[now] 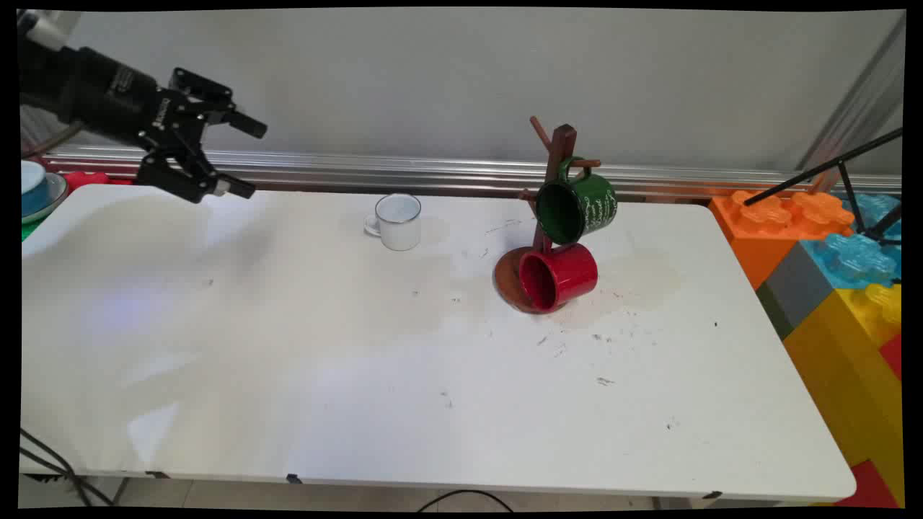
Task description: Pick up the green mug from the rack
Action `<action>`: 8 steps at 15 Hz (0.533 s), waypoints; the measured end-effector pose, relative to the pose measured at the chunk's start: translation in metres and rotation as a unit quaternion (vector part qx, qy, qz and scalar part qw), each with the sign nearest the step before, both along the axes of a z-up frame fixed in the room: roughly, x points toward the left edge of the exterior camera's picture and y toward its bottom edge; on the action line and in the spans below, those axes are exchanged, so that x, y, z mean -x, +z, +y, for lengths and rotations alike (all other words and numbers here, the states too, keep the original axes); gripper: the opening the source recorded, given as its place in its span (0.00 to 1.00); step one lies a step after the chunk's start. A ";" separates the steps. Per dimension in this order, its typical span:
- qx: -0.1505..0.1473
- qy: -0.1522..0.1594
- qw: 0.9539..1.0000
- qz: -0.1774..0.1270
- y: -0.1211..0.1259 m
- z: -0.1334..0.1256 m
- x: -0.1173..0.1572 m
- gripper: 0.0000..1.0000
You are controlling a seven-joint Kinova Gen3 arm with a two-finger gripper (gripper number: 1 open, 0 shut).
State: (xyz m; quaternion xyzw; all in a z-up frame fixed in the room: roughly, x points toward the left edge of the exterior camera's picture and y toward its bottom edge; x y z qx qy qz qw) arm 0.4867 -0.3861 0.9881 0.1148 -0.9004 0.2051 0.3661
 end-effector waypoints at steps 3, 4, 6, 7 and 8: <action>-0.020 0.000 1.000 0.015 0.013 -0.005 0.033 1.00; -0.026 0.001 0.999 0.020 0.016 -0.007 0.045 1.00; -0.039 0.006 0.999 0.036 0.023 -0.010 0.074 1.00; -0.045 0.009 0.998 0.043 0.025 -0.011 0.087 1.00; -0.052 0.014 0.997 0.052 0.026 -0.013 0.103 1.00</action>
